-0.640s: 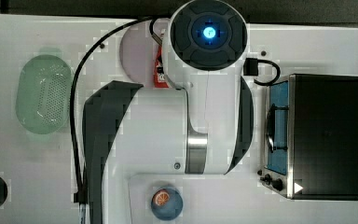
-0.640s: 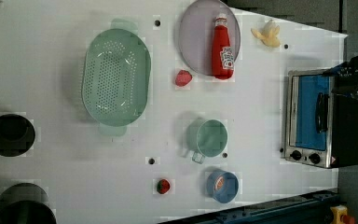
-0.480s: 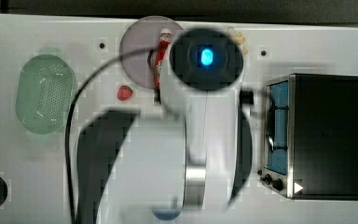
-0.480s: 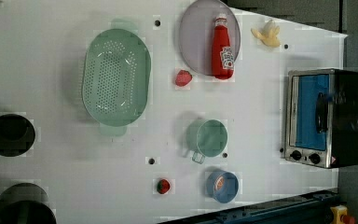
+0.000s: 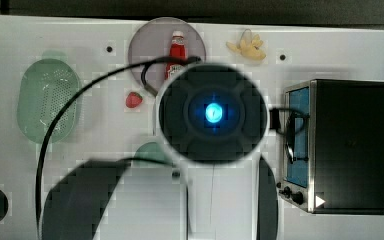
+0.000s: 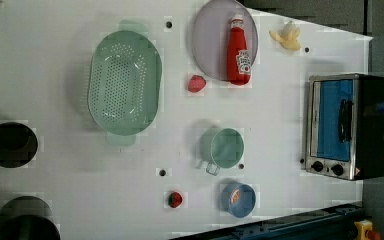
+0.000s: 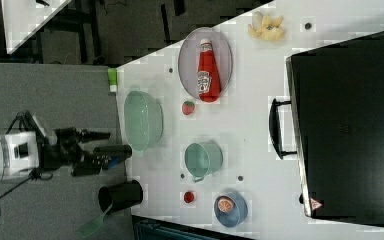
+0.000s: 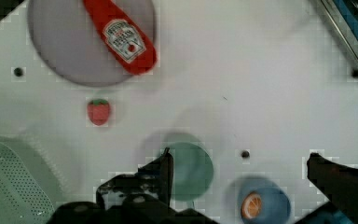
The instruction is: Pick ketchup from plate and place it on table.
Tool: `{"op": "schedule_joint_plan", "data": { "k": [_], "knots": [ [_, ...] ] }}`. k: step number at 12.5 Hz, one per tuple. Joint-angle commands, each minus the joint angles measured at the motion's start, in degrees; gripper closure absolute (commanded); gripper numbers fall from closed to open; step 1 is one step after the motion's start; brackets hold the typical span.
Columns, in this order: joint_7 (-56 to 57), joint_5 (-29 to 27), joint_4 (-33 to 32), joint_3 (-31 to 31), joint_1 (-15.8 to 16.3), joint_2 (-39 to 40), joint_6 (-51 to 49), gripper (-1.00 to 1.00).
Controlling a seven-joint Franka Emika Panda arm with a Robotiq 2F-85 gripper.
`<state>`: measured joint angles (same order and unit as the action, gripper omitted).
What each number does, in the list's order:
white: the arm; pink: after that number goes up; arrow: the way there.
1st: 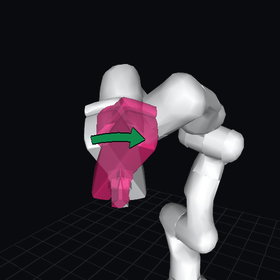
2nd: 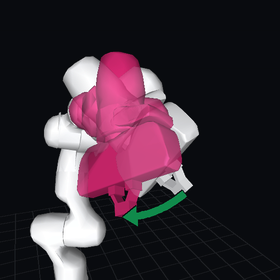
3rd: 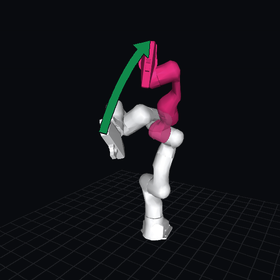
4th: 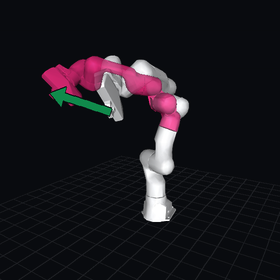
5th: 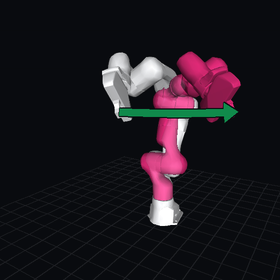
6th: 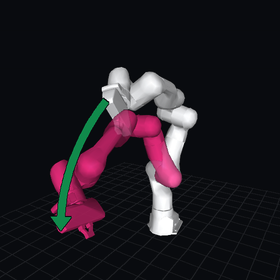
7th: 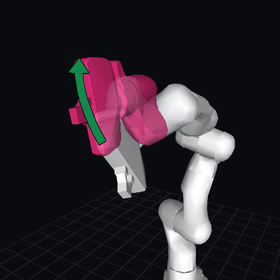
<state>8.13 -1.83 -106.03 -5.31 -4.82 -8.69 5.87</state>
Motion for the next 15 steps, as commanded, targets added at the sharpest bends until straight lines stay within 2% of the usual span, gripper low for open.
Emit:
{"op": "schedule_joint_plan", "data": {
  "k": [1, 9, 15],
  "knots": [
    [9.4, 0.3, -1.6, -0.7, -1.3, 9.2, 3.7, -1.00],
    [26.8, 0.3, -1.3, -3.2, -0.3, 24.0, 19.0, -1.00],
    [32.3, 1.0, 2.4, -3.2, 0.4, 34.5, 27.3, -1.00]
  ]
}}
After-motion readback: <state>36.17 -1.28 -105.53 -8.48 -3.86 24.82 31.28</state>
